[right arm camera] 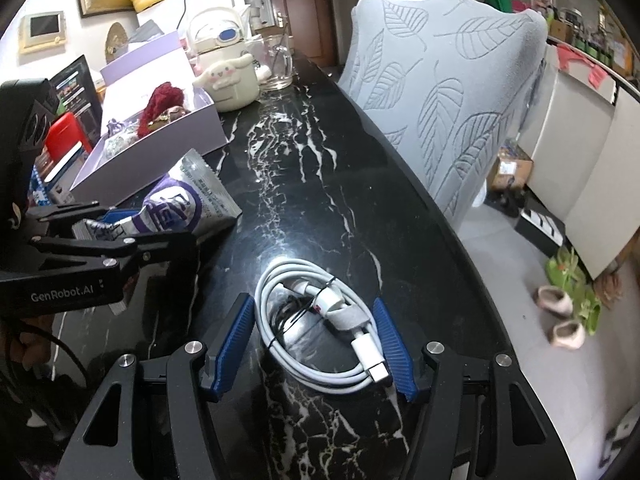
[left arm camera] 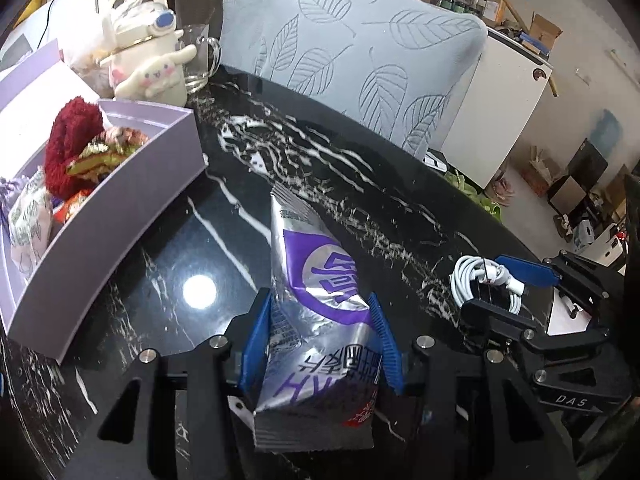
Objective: Organize soft objects
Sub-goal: 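Lift the snack bag and white cable with both tools and carry them toward the box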
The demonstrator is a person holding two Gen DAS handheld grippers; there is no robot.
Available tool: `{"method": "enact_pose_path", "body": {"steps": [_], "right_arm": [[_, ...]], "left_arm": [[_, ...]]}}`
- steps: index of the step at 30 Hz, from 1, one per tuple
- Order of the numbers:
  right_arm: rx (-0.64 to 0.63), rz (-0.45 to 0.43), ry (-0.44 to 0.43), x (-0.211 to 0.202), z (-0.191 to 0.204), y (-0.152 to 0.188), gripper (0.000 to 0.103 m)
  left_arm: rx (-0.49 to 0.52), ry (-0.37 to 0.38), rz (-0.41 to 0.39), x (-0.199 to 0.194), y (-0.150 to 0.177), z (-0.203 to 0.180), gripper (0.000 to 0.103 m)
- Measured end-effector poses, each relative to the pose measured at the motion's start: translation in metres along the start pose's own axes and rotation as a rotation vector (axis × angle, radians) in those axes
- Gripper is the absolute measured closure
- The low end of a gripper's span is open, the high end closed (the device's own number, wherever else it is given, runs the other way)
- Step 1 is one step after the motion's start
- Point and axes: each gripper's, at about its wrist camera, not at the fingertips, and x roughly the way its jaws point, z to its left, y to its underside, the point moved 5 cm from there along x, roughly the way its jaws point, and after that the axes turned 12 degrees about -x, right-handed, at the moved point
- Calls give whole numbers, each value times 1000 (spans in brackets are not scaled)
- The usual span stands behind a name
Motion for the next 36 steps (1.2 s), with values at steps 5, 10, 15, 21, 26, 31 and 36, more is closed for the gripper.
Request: {"method": "enact_pose_path", "body": {"steps": [5, 10, 15, 21, 26, 31, 36], "right_arm": [[-2, 28, 10, 1, -1, 5, 35], [-56, 42, 67, 3, -4, 11, 16], [-45, -5, 127, 3, -15, 10, 48], [-16, -5, 115, 2, -21, 8, 51], [42, -26, 70, -3, -26, 8, 51], [38, -51, 65, -10, -22, 4, 51], [21, -73, 46, -16, -13, -4, 51]], "left_arm": [[-8, 3, 34, 5, 6, 2, 55], [2, -1, 37, 9, 11, 0, 55], [25, -5, 32, 11, 11, -7, 55], [28, -1, 25, 11, 11, -8, 57], [31, 25, 32, 10, 12, -12, 57], [32, 33, 13, 3, 12, -13, 58], [14, 34, -13, -9, 12, -7, 58]]}}
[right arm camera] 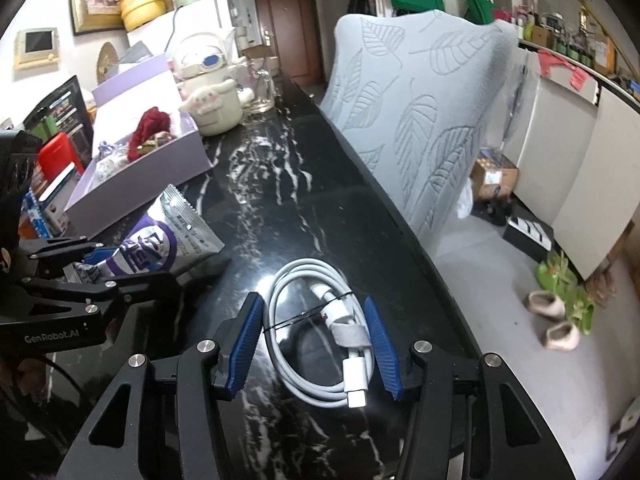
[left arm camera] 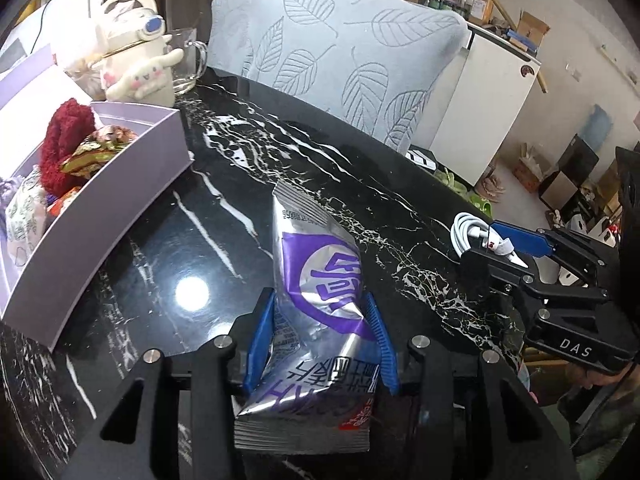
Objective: Organize soft objects
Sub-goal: 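Lift the snack bag and white cable with both tools and carry them toward the box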
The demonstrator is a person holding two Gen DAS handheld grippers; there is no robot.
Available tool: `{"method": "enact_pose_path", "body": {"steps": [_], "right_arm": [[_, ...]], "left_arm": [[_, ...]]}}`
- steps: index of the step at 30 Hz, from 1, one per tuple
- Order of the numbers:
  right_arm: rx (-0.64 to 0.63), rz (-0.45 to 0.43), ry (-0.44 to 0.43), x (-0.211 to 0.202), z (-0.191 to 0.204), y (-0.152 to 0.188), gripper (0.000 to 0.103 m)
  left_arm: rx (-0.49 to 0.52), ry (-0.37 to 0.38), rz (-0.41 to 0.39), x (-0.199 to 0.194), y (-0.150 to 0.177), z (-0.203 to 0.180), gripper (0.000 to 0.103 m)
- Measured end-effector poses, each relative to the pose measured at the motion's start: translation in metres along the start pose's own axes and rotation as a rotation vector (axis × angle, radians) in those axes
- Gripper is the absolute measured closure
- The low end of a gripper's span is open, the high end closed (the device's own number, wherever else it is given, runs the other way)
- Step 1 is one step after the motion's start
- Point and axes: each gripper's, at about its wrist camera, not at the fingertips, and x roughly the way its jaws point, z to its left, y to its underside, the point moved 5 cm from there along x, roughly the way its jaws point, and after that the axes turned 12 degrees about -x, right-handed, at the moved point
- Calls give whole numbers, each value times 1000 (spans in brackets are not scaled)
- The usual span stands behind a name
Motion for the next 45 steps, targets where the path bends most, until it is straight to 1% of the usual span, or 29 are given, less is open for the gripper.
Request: {"method": "enact_pose_path", "body": {"steps": [4, 10, 20, 27, 35, 45], "right_arm": [[-21, -15, -27, -1, 11, -9, 51], [-80, -35, -72, 2, 38, -24, 51], [-191, -70, -180, 6, 95, -47, 51], [-262, -97, -249, 1, 131, -58, 51], [-323, -124, -297, -10, 161, -70, 51], [-396, -193, -311, -28, 183, -95, 51]], "left_arm": [[-45, -6, -28, -12, 0, 11, 59], [-97, -53, -76, -36, 3, 35, 59], [-173, -135, -137, -75, 15, 73, 59], [-220, -173, -188, -103, 23, 94, 59], [-254, -198, -264, -137, 25, 111, 59], [-261, -220, -356, -169, 15, 121, 59]]}}
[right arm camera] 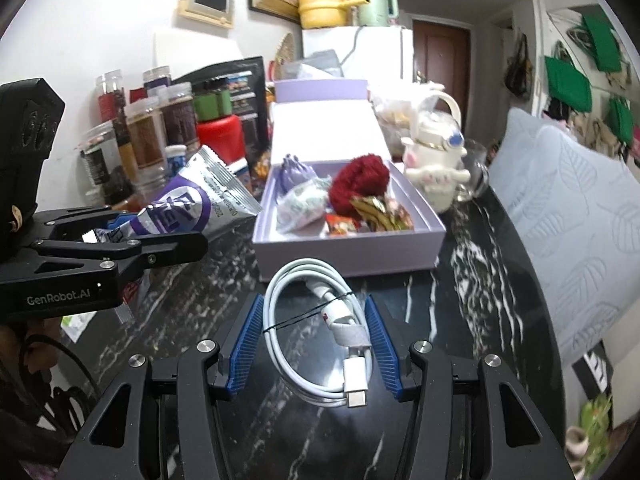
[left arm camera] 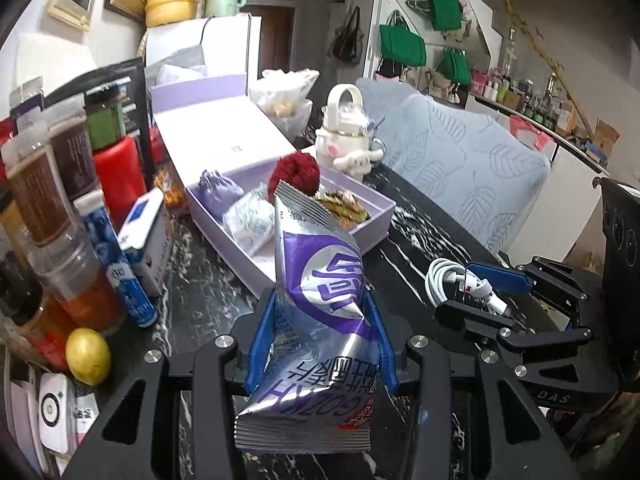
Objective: Organize soft objects
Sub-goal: 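Lift the snack bag and white cable with both tools and carry them toward the box, then lower the snack bag with the left tool into the box while the right tool lowers the cable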
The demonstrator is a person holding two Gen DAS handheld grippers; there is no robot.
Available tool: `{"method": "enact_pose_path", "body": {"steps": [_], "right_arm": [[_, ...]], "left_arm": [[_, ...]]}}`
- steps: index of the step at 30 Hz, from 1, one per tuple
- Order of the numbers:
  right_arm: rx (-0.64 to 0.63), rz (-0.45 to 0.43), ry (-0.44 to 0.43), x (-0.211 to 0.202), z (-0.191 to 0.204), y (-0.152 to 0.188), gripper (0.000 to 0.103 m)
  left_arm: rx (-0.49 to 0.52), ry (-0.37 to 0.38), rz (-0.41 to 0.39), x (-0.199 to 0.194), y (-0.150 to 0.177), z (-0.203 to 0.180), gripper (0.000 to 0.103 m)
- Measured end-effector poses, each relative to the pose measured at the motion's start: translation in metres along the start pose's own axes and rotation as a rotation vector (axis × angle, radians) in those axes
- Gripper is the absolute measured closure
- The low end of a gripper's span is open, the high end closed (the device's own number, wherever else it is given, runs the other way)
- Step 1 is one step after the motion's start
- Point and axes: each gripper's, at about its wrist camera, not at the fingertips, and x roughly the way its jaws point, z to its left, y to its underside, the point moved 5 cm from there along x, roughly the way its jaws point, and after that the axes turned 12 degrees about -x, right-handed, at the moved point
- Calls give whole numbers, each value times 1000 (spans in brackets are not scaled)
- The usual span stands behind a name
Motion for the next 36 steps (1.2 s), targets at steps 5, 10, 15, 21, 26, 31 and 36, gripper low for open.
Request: {"method": "enact_pose_path", "body": {"steps": [5, 10, 15, 21, 26, 31, 36], "right_arm": [[-32, -31, -5, -2, 2, -19, 51], [-56, -61, -6, -3, 0, -38, 51], [-75, -93, -6, -3, -6, -57, 51], [-99, -120, -4, 3, -16, -79, 51], [-114, -140, -9, 10, -24, -95, 51], [-110, -153, -20, 20, -33, -105, 51], [-105, -166, -26, 32, -44, -115, 51]], "left_arm": [[6, 3, -37, -6, -14, 1, 59], [17, 12, -66, -7, -31, -1, 59], [34, 17, -96, -4, -48, -4, 59], [55, 27, -123, 2, -70, -8, 59], [68, 29, -133, 13, -86, -9, 59], [80, 32, -135, 25, -100, -10, 59], [94, 25, -139, 39, -113, -9, 59]]}}
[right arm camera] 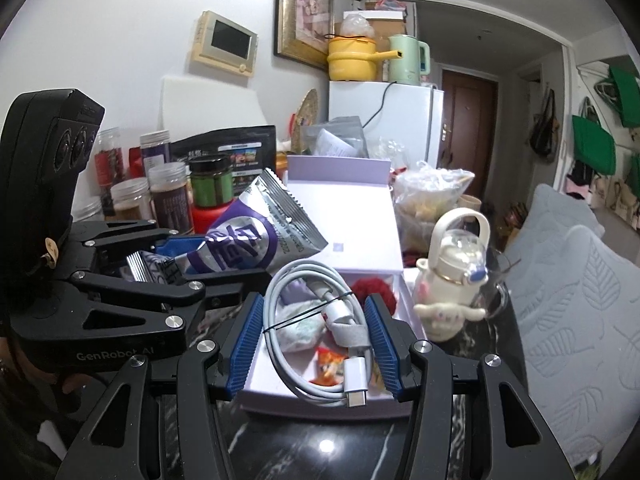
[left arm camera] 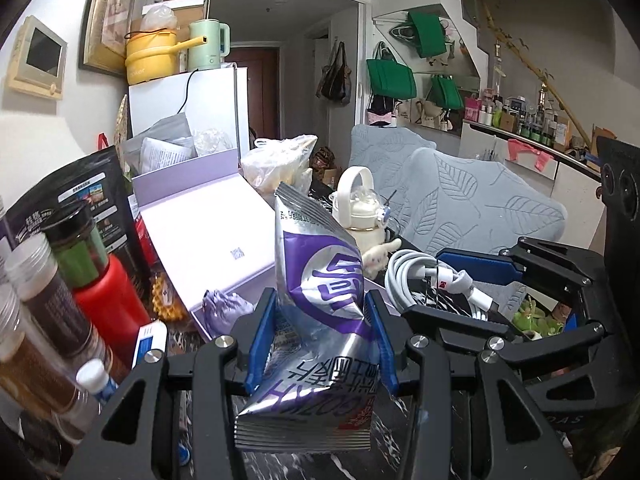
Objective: Organize soft objects
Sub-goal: 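Lower the snack bag with the left tool into the box while the right tool lowers the cable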
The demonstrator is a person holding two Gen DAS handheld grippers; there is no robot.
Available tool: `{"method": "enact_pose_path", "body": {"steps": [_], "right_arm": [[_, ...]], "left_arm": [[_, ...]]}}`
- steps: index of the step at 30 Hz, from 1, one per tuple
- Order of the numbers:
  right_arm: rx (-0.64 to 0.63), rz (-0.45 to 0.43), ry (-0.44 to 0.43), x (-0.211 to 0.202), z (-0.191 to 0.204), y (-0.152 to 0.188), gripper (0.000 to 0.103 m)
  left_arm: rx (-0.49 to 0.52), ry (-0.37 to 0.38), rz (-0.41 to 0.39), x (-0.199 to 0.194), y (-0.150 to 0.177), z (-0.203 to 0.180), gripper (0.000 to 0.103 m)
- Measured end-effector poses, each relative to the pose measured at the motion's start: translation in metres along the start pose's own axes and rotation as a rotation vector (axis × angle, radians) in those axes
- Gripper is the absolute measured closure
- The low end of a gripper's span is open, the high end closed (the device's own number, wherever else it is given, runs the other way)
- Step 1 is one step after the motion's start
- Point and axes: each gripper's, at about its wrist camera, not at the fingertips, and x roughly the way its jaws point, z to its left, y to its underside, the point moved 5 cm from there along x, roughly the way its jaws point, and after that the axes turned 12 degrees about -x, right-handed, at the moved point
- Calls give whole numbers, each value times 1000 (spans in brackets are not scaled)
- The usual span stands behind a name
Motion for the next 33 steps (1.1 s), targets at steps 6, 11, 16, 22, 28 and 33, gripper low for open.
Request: {"method": "enact_pose_path", "body": {"steps": [6, 11, 16, 22, 28, 33], "right_arm": [[4, 3, -3, 22, -14, -1, 51], [16, 25, -18, 44, -23, 6, 51], [29, 53, -38, 62, -27, 17, 51], [44, 79, -51, 78, -31, 29, 51], [62, 106, -67, 91, -32, 40, 51], [53, 127, -85, 101, -31, 49, 51]], "left_arm": [[1, -5, 14, 23, -7, 4, 59], [-9, -16, 57, 48, -3, 12, 59], [-20, -23, 96, 67, 4, 19, 59], [-24, -33, 138, 85, 14, 25, 59], [-27, -41, 178, 98, 25, 27, 59], [-25, -54, 212, 108, 34, 32, 59]]}}
